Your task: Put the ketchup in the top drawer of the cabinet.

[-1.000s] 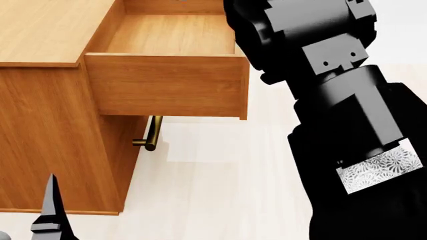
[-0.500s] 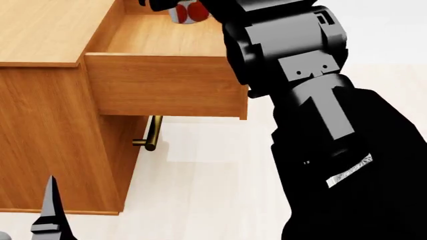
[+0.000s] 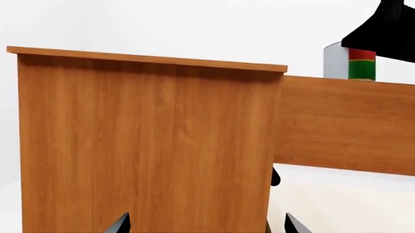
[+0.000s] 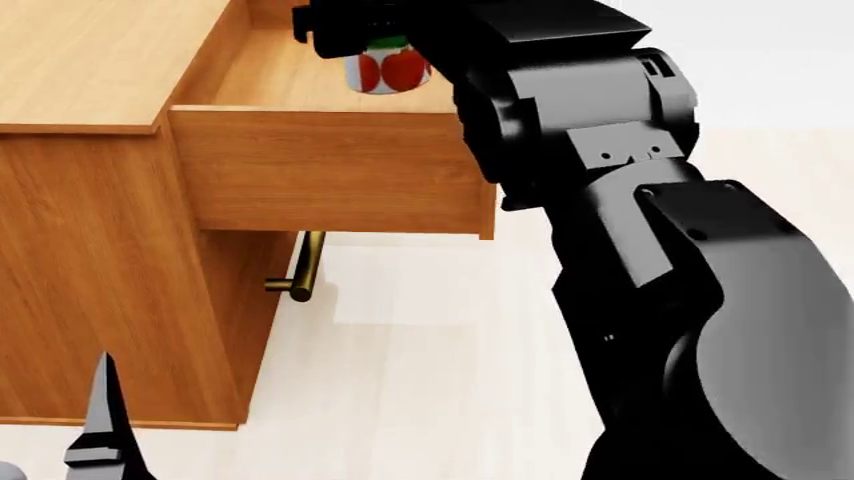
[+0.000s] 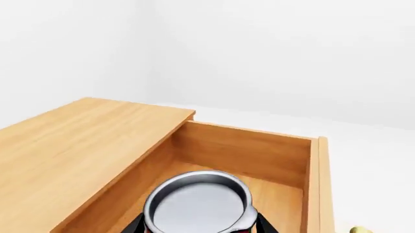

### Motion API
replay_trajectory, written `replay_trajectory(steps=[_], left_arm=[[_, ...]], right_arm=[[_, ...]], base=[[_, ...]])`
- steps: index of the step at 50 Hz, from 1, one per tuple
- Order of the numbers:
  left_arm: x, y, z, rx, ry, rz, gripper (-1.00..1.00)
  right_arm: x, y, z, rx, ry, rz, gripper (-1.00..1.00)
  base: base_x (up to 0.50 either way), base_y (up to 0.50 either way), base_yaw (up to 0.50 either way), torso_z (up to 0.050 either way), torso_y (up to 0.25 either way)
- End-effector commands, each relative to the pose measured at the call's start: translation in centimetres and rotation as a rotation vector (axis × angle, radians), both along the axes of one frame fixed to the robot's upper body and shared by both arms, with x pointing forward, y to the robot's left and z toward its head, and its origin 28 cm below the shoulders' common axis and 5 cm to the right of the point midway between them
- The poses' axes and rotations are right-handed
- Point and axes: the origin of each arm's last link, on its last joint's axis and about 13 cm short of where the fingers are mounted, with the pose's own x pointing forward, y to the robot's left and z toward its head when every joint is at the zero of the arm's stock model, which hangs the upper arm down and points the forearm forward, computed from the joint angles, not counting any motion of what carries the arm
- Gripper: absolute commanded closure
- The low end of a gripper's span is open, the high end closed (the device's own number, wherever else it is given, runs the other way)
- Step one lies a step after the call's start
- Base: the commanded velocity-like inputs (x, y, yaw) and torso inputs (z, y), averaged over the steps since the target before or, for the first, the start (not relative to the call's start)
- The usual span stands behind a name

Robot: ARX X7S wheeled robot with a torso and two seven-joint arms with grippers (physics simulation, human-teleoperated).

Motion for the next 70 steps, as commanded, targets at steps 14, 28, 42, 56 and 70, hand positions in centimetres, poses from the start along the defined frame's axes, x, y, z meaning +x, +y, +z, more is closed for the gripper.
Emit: replay_trajectory(steps=[14,28,42,56,70], left_arm=[[0.0,0.0,-0.2,0.002,0.005,-0.001,-1.00],[0.0,0.0,-0.4,-0.001,0.007,0.003,-1.00],[0.0,0.0,-0.2,-0.002,0.005,0.004,-1.00],[0.0,0.1,-0.2,0.001,0.004,0.006,-1.00],[-0.1,-0.1,-0.1,0.002,0.002,-0.003,-1.00]], right_arm=[[0.0,-0.2,-1.2,-0.051,0.050,0.014,1.00],[0.1,-0.3,-1.9,-0.057,0.055,0.007,1.00],[0.2,-0.4,-2.0,-0.062,0.050,-0.004,-1.00],[0.2,-1.0,-0.2,-0.078,-0.011,-0.047,-1.00],[-1.6,-2.4,7.7,-0.033,-0.204,-0.127,-1.00]], base=[[0.00,0.00,0.00,0.000,0.001],[0.00,0.00,0.00,0.000,0.000],[0.00,0.00,0.00,0.000,0.000],[0.00,0.00,0.00,0.000,0.000],[0.00,0.00,0.00,0.000,0.000]])
